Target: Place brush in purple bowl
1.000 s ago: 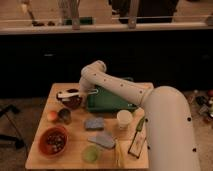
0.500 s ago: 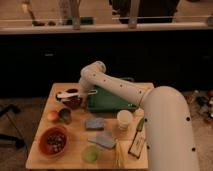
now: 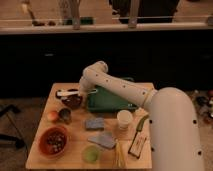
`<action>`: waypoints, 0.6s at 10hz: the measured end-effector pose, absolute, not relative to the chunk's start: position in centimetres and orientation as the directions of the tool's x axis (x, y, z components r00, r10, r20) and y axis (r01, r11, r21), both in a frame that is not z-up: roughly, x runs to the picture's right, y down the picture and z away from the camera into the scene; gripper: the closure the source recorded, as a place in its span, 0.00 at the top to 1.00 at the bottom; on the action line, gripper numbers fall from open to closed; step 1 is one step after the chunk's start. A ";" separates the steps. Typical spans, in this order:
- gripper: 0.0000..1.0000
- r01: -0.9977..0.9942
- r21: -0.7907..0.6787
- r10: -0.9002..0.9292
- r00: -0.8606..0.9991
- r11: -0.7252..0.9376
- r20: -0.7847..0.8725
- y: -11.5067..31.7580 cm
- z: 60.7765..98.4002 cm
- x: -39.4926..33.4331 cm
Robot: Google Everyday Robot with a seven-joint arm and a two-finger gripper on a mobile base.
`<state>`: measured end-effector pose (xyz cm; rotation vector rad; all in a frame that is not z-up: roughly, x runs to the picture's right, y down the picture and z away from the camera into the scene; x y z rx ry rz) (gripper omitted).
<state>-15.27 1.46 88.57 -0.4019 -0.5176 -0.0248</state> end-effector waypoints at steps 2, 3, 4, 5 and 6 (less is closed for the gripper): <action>0.00 0.137 -0.375 0.094 0.838 0.917 0.537 1.4 88.6 -16.0; 0.00 0.149 -0.383 0.100 0.823 0.911 0.559 1.4 88.6 -16.5; 0.00 0.168 -0.396 0.103 0.809 0.903 0.578 1.5 88.5 -17.1; 0.00 0.198 -0.411 0.099 0.795 0.890 0.598 1.7 88.5 -18.2; 0.00 0.221 -0.421 0.094 0.787 0.880 0.610 2.0 88.5 -18.9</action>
